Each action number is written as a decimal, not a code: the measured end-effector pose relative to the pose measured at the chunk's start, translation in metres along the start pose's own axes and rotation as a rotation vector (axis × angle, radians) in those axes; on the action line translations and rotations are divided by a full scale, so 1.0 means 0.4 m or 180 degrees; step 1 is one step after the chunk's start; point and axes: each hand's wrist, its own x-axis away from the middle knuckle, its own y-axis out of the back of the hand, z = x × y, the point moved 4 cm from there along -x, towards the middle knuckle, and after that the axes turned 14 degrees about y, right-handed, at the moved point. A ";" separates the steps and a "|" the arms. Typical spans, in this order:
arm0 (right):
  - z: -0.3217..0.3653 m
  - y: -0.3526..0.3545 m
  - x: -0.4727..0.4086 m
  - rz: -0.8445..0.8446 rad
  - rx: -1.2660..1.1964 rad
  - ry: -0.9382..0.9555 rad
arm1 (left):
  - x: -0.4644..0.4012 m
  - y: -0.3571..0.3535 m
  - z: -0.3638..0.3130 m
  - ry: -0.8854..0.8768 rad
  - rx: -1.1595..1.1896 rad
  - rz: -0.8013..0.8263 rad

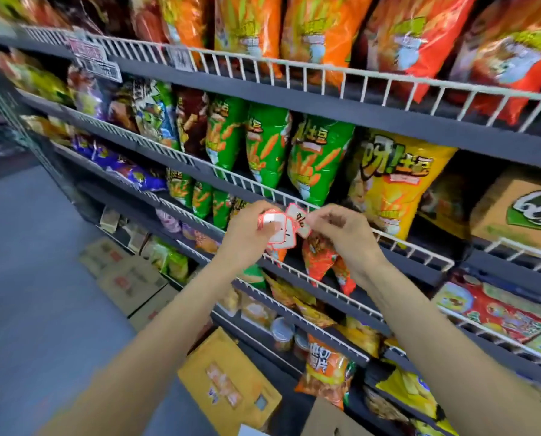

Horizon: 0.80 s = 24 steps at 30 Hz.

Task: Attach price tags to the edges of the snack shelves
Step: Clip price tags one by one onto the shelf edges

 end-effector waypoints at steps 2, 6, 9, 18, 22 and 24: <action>-0.021 -0.041 -0.044 0.0070 0.0005 -0.0099 | -0.046 0.017 0.040 0.0119 0.0013 0.0068; -0.059 -0.128 -0.135 0.0092 0.0232 -0.0196 | -0.131 0.060 0.112 0.0274 0.0112 0.0132; -0.085 -0.197 -0.202 0.0149 0.0465 -0.0165 | -0.200 0.105 0.158 0.0304 0.0104 0.0139; -0.167 -0.433 -0.439 -0.0092 0.1379 0.0126 | -0.486 0.292 0.351 0.0397 0.0132 0.0362; -0.193 -0.506 -0.511 -0.0159 0.2383 0.0180 | -0.603 0.323 0.441 0.0524 -0.0102 0.0716; -0.204 -0.530 -0.533 -0.0205 0.2613 0.0154 | -0.643 0.321 0.466 0.0507 -0.0200 0.0850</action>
